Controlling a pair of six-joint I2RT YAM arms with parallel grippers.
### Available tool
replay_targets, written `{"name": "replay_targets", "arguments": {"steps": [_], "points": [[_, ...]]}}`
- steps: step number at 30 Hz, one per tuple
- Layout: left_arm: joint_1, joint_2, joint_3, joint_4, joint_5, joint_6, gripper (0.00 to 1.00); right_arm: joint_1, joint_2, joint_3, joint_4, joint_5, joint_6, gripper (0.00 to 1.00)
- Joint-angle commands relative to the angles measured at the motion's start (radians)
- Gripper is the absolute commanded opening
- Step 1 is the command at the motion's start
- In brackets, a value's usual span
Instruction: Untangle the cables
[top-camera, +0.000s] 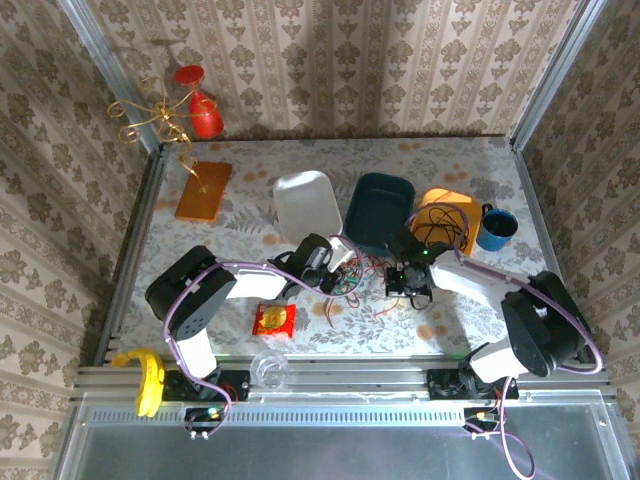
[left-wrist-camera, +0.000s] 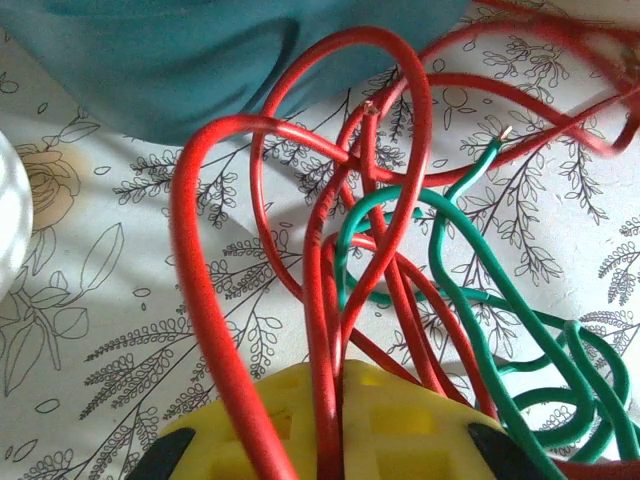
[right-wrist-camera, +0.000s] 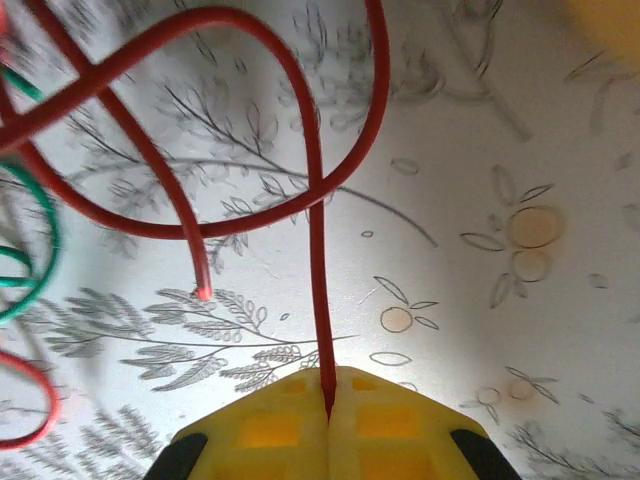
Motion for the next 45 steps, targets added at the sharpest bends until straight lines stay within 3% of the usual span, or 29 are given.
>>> {"name": "replay_targets", "arguments": {"steps": [1,8,15,29,36,45], "points": [[0.008,0.000,-0.016,-0.051,-0.021,-0.011,0.08,0.022,-0.116,0.056,-0.057,0.111,0.029,0.00],[0.010,0.007,-0.012,-0.053,-0.010,-0.008,0.09,0.039,-0.287,0.088,-0.100,0.340,0.094,0.00],[0.012,0.012,-0.015,-0.055,-0.013,-0.008,0.08,-0.029,-0.439,0.182,-0.082,0.589,0.014,0.00],[0.019,0.004,-0.040,-0.048,-0.023,-0.020,0.09,-0.304,-0.593,0.377,0.030,0.638,-0.152,0.00],[0.027,0.000,-0.052,-0.054,-0.027,-0.029,0.12,-0.383,-0.634,0.463,0.096,0.597,-0.187,0.00],[0.029,0.003,-0.052,-0.051,-0.016,-0.028,0.12,-0.401,-0.570,0.518,0.234,0.178,-0.151,0.00]]}}
